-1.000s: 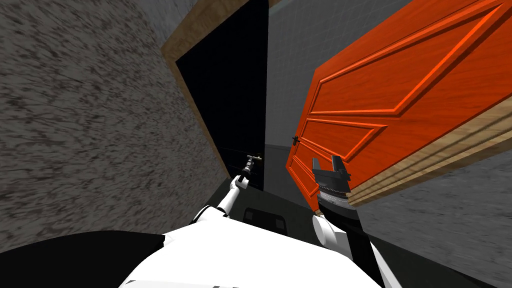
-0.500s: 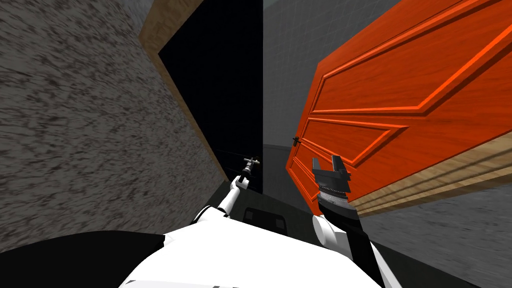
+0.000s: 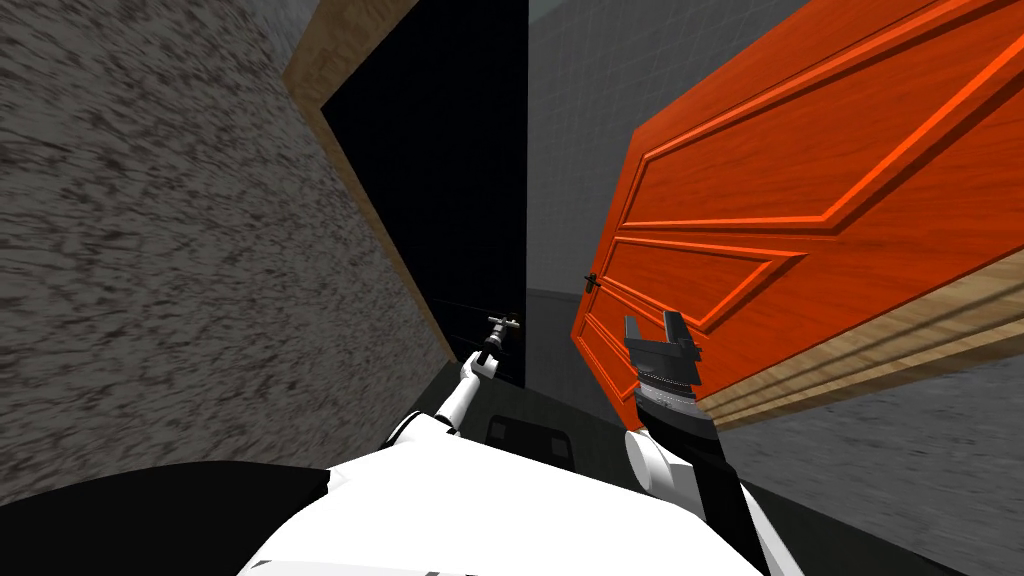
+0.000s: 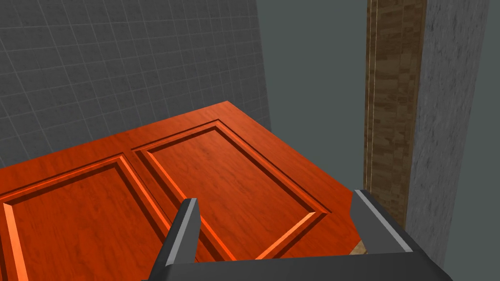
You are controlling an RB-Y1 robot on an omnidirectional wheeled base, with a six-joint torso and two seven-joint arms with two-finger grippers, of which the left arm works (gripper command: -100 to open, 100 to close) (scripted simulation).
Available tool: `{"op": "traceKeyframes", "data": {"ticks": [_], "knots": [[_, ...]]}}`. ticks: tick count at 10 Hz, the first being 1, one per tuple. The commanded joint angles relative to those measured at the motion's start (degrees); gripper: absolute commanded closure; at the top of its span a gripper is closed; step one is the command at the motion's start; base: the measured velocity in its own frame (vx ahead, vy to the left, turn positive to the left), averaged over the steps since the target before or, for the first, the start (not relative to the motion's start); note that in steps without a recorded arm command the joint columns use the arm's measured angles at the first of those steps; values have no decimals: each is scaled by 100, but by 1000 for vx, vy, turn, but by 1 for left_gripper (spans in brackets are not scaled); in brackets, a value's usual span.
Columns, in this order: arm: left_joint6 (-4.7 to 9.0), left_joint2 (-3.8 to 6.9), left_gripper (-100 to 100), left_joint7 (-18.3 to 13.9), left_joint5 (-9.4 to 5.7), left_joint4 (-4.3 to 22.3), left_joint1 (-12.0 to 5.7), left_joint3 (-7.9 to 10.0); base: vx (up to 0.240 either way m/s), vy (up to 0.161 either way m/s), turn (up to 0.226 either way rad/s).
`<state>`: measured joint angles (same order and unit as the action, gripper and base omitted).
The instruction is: Push the door open
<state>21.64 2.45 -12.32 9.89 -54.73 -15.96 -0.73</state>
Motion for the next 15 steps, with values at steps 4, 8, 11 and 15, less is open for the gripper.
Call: {"op": "traceKeyframes", "data": {"ticks": [4,8,11,15], "knots": [[-12,88,100,58,-44,22,-11,173,147,-67,38],[-28,171,100,135,-104,51,-25,403,200,-102,53],[-42,224,100,202,-155,76,-37,602,133,-94,60],[-62,279,100,302,-232,114,-55,900,162,-132,83]]}}
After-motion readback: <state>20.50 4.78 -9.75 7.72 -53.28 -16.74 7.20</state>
